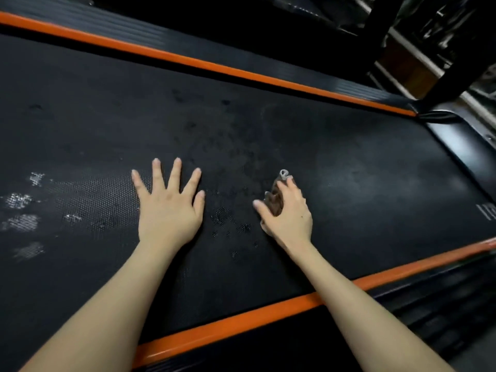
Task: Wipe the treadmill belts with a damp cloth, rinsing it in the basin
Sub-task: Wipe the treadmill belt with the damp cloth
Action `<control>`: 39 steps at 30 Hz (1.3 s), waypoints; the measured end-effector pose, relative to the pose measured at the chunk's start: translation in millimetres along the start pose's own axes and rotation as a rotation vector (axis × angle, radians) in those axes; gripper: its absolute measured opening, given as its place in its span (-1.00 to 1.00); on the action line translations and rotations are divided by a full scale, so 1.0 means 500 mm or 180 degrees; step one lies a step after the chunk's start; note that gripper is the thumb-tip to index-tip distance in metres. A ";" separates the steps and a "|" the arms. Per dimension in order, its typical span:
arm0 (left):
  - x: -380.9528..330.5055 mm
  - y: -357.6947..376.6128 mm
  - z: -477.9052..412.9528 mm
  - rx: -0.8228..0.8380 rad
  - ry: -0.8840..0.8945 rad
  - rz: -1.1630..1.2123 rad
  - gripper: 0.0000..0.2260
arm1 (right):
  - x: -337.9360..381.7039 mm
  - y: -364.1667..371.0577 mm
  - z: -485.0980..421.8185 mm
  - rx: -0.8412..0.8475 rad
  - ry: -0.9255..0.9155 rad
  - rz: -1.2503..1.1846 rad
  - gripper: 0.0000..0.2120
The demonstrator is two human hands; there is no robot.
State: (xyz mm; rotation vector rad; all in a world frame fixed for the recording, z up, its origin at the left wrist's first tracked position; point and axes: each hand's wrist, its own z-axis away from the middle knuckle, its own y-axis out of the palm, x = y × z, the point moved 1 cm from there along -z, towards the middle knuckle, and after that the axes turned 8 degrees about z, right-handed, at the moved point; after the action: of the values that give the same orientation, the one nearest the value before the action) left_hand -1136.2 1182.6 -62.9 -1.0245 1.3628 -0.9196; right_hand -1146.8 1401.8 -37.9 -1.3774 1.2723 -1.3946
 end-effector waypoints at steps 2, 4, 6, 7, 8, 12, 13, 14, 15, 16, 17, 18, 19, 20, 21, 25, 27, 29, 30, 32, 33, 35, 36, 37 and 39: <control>0.001 0.000 0.000 0.0013 0.0024 0.0050 -0.50 | 0.003 -0.014 0.056 0.0126 -0.0164 0.0060 -0.32; 0.001 -0.002 0.000 -0.0006 0.0056 0.0096 -0.49 | 0.012 -0.028 0.116 0.0201 -0.0554 -0.0034 -0.32; 0.004 -0.005 0.001 -0.0035 0.0056 0.0142 -0.49 | 0.016 -0.033 0.155 0.0303 -0.0979 -0.0154 -0.35; 0.004 -0.007 0.003 -0.0038 0.0048 0.0162 -0.49 | 0.013 -0.037 0.158 0.0436 -0.1059 -0.0205 -0.36; 0.004 -0.009 0.004 -0.0045 0.0054 0.0159 -0.48 | 0.010 -0.041 0.150 0.0578 -0.1107 -0.0216 -0.37; 0.005 -0.008 0.003 -0.0037 0.0053 0.0093 -0.48 | 0.001 -0.036 0.095 0.0498 -0.1408 -0.0125 -0.50; 0.005 -0.008 0.002 -0.0034 0.0051 0.0066 -0.48 | 0.003 -0.030 0.078 0.0343 -0.1353 -0.0208 -0.56; 0.004 -0.007 0.002 -0.0024 0.0048 0.0033 -0.48 | 0.004 -0.022 0.058 0.0204 -0.1239 -0.0337 -0.63; 0.004 -0.006 0.001 -0.0017 0.0047 0.0004 -0.48 | 0.008 -0.015 0.035 0.0073 -0.1122 -0.0496 -0.72; 0.004 -0.006 0.000 -0.0030 0.0039 -0.0002 -0.48 | 0.010 -0.008 0.005 -0.0049 -0.1017 -0.0635 -0.81; 0.005 -0.005 -0.001 -0.0045 0.0033 0.0004 -0.48 | 0.013 -0.001 -0.033 -0.0171 -0.0899 -0.0710 -0.88; 0.005 -0.005 -0.001 -0.0058 0.0033 0.0007 -0.48 | 0.017 0.006 -0.075 -0.0248 -0.0719 -0.0755 -0.90; 0.005 -0.004 -0.001 -0.0080 0.0033 0.0009 -0.49 | 0.020 0.011 -0.117 -0.0267 -0.0467 -0.0770 -0.87; 0.004 -0.004 -0.002 -0.0109 0.0021 0.0014 -0.49 | 0.025 0.015 -0.149 -0.0251 -0.0202 -0.0751 -0.82; 0.004 -0.003 -0.003 -0.0133 -0.0013 0.0012 -0.47 | 0.032 0.020 -0.166 -0.0232 -0.0024 -0.0730 -0.77; 0.001 0.002 -0.007 -0.0118 -0.0050 -0.0084 -0.45 | 0.061 0.012 -0.065 -0.0008 -0.0833 -0.0772 -0.73; 0.002 0.003 -0.008 -0.0145 -0.0042 -0.0143 -0.47 | 0.061 0.005 0.025 0.0279 -0.1669 -0.0821 -0.72; 0.004 0.004 -0.008 -0.0184 -0.0045 -0.0153 -0.49 | 0.047 0.000 0.039 0.0498 -0.2148 -0.0743 -0.66; 0.005 0.005 -0.008 -0.0178 -0.0038 -0.0156 -0.50 | 0.040 0.000 0.016 0.0492 -0.2327 -0.0633 -0.66; 0.004 0.008 -0.008 -0.0149 -0.0036 -0.0173 -0.50 | 0.031 0.011 -0.052 0.0416 -0.2321 -0.0517 -0.73; 0.006 0.009 -0.009 -0.0156 -0.0042 -0.0188 -0.50 | 0.033 0.015 -0.093 0.0382 -0.2042 -0.0590 -0.79; 0.007 0.010 -0.009 -0.0129 -0.0062 -0.0209 -0.50 | 0.045 0.022 -0.163 0.0208 -0.1316 -0.0846 -0.87; 0.007 0.009 -0.010 -0.0095 -0.0076 -0.0203 -0.50 | 0.053 0.027 -0.187 0.0090 -0.1066 -0.0919 -0.86; 0.006 0.007 -0.010 -0.0067 -0.0091 -0.0184 -0.50 | 0.060 0.031 -0.200 0.0013 -0.0922 -0.0930 -0.82; 0.006 0.000 -0.010 0.0016 -0.0134 -0.0128 -0.48 | 0.066 0.036 -0.206 -0.0003 -0.0830 -0.0931 -0.76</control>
State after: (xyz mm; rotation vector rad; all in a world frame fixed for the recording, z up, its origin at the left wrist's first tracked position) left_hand -1141.1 1179.7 -63.7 -1.0650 1.3085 -0.9259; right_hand -1254.0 1379.4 -39.4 -1.7356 0.9295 -1.3478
